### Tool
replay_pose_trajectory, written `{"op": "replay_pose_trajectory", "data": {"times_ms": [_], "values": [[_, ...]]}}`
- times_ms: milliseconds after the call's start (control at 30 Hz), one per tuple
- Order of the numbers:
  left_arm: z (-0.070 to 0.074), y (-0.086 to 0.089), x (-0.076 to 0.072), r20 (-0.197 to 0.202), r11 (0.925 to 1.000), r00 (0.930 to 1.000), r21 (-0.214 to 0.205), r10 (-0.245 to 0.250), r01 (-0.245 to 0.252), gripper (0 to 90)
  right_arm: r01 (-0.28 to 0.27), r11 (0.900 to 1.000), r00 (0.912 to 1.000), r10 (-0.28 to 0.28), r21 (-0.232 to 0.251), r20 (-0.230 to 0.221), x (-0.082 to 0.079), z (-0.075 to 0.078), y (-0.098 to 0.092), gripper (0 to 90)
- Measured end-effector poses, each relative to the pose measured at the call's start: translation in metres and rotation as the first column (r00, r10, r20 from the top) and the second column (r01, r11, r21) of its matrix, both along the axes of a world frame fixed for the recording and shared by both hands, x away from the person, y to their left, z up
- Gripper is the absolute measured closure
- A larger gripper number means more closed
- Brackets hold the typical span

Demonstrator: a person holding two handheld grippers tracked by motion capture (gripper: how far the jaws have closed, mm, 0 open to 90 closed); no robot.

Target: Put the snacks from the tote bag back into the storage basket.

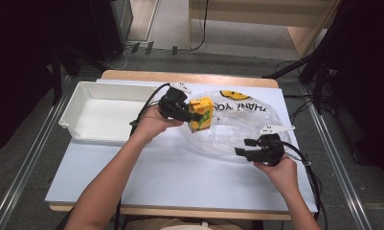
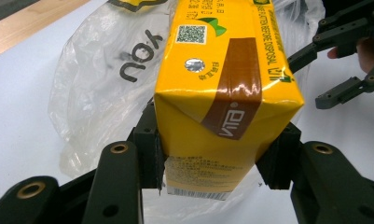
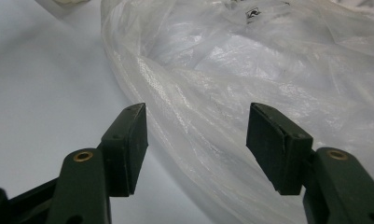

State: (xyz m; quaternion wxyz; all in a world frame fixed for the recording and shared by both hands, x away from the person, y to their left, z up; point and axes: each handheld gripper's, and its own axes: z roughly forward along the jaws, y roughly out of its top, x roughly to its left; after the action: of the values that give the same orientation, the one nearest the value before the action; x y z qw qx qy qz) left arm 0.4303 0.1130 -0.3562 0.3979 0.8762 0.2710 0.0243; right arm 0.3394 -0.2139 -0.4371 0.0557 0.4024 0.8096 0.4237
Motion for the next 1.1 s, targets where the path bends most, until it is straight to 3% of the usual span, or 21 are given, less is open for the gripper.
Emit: {"op": "replay_pose_trajectory", "data": {"times_ms": [267,367,700,1100], "values": [[0.000,0.013,0.005,-0.013,0.9997,0.9997,0.000,0.023,-0.023,52.1,-0.002,1.0000,1.0000,0.002,-0.003,-0.001,0.002,0.000,0.001,39.6],[0.000,0.019,0.008,-0.035,0.9995,0.9992,-0.024,0.018,-0.019,52.2,-0.006,1.0000,1.0000,0.006,0.002,0.002,0.003,0.000,0.001,39.6],[0.006,0.032,0.009,-0.010,0.9987,0.9987,-0.007,0.051,-0.051,52.2,-0.009,1.0000,1.0000,0.009,0.000,-0.003,0.004,0.000,0.003,39.6],[0.013,0.050,0.012,-0.012,0.9962,0.9961,-0.007,0.087,-0.087,52.1,-0.011,0.9999,0.9999,0.011,0.002,0.001,0.005,0.000,0.004,39.6]]}}
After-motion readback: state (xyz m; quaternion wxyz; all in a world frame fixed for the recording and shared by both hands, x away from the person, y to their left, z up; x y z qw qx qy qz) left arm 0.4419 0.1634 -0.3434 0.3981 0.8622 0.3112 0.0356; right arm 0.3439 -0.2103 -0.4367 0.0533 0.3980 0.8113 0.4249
